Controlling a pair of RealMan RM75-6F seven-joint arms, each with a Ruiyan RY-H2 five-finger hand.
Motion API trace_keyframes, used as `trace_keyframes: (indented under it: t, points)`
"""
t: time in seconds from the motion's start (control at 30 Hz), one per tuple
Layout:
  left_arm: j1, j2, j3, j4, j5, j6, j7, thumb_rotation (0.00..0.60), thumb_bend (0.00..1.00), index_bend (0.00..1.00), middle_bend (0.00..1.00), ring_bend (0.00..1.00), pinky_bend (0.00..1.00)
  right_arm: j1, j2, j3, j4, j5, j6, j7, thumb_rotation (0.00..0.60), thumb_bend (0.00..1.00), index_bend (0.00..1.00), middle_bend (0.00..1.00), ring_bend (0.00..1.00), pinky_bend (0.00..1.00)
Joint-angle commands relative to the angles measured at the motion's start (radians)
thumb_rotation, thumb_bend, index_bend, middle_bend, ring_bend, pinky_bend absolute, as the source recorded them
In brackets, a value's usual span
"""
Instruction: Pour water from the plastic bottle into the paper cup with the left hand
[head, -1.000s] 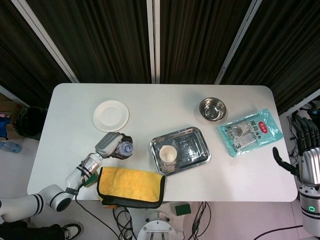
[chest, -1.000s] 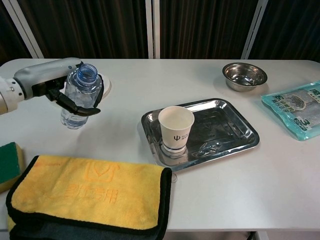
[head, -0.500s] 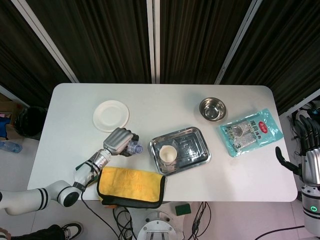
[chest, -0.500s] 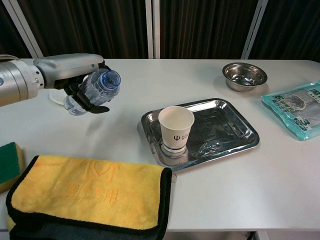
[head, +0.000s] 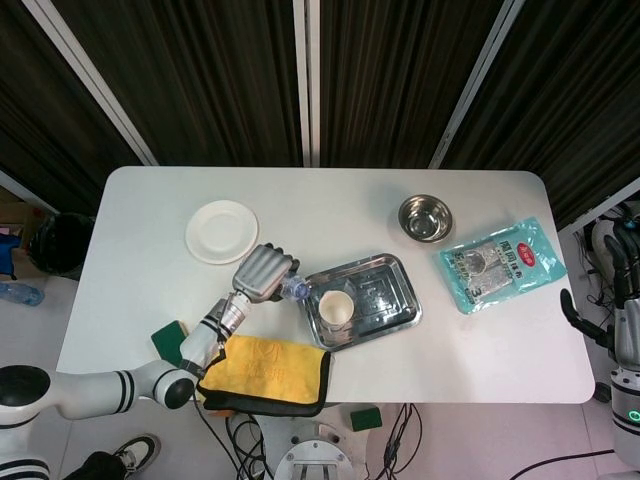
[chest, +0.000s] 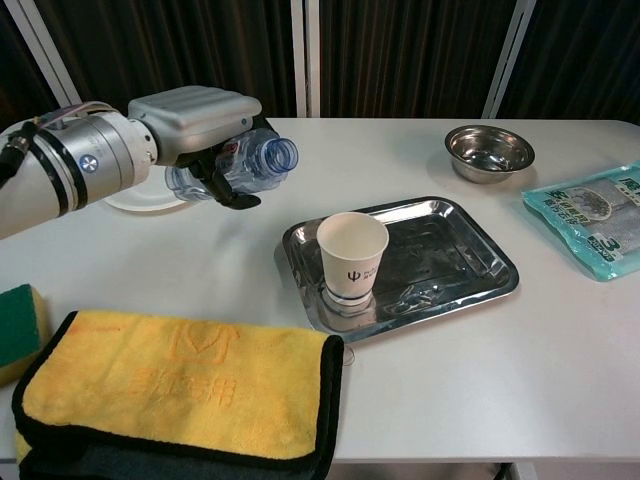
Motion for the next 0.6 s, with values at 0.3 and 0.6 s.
trace_keyframes:
  t: [0.3, 0.6]
  points:
    - [-0.021, -0.090, 0.026, 0.092, 0.017, 0.052, 0.104, 0.600, 0.47, 0.82, 0.76, 0.54, 0.53, -0.002, 0.002, 0.003, 0.004, 0.006, -0.002, 0.008, 0.600, 0.34, 0.00, 0.00, 0.00, 0.00]
    - [-0.031, -0.144, 0.031, 0.145, 0.031, 0.070, 0.159, 0.600, 0.47, 0.82, 0.76, 0.54, 0.53, -0.001, 0.000, 0.002, 0.006, 0.005, -0.005, 0.005, 0.600, 0.34, 0.00, 0.00, 0.00, 0.00]
